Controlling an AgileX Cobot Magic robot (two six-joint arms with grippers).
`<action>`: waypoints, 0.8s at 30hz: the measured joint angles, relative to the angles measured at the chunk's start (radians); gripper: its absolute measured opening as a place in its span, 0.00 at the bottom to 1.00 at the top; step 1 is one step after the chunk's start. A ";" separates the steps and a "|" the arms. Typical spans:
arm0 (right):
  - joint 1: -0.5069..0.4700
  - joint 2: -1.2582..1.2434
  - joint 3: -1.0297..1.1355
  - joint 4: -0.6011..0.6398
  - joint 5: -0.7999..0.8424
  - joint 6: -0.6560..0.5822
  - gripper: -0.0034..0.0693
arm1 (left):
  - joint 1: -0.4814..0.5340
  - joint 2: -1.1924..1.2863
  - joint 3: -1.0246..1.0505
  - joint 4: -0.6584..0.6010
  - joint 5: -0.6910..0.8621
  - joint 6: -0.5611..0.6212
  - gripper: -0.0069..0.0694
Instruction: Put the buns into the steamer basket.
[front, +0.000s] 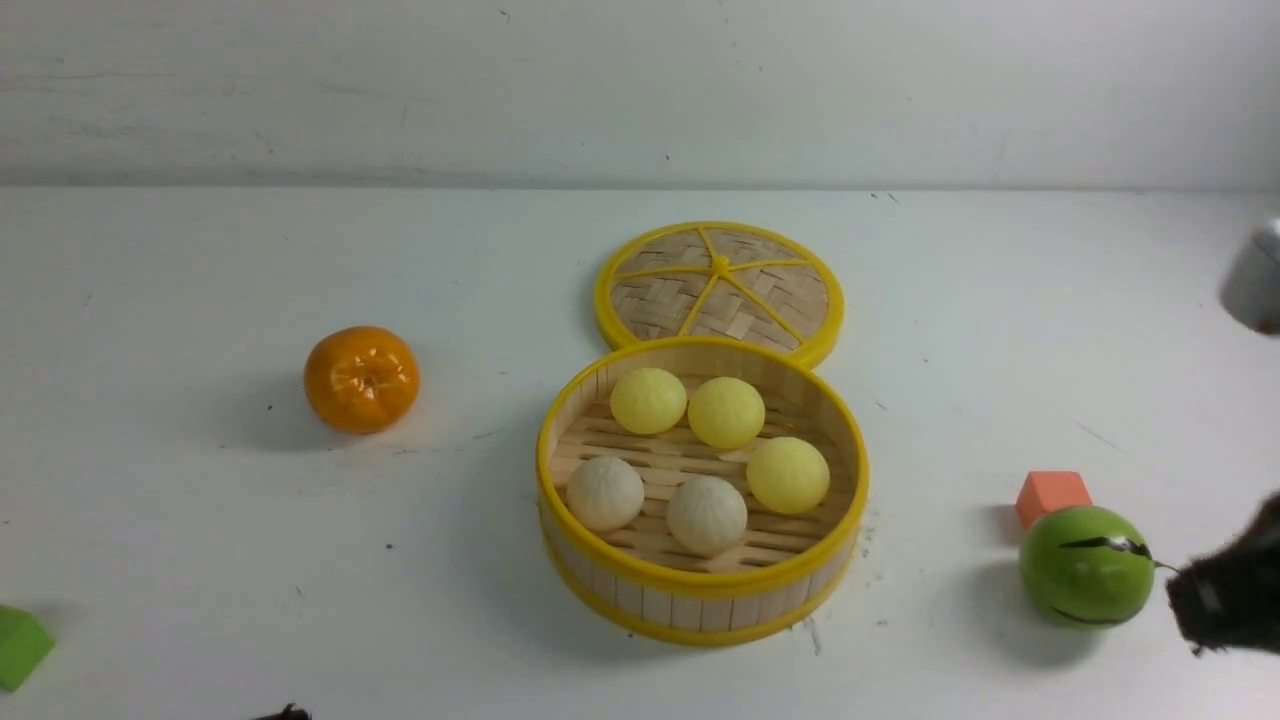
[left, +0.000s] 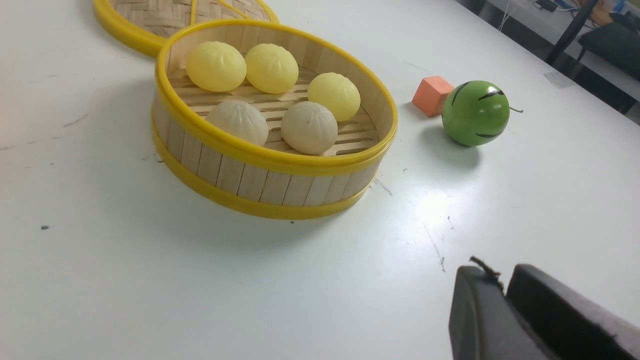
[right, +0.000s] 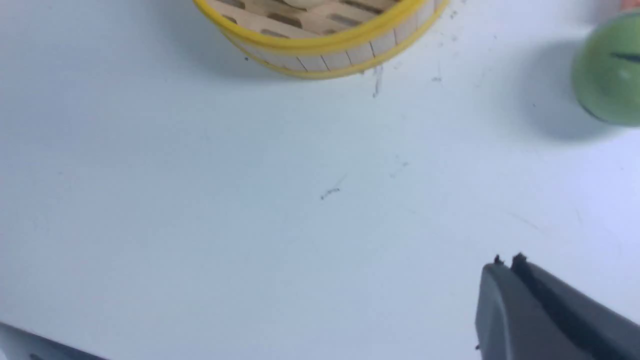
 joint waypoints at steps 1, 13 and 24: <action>0.000 -0.080 0.079 -0.026 -0.034 0.008 0.03 | 0.000 0.000 0.000 0.000 0.000 0.001 0.19; 0.000 -0.857 0.441 -0.139 -0.181 0.052 0.03 | 0.000 0.000 0.000 0.000 0.002 0.001 0.19; -0.281 -0.798 0.638 -0.174 -0.551 0.006 0.02 | 0.000 0.005 0.001 -0.003 -0.007 0.001 0.20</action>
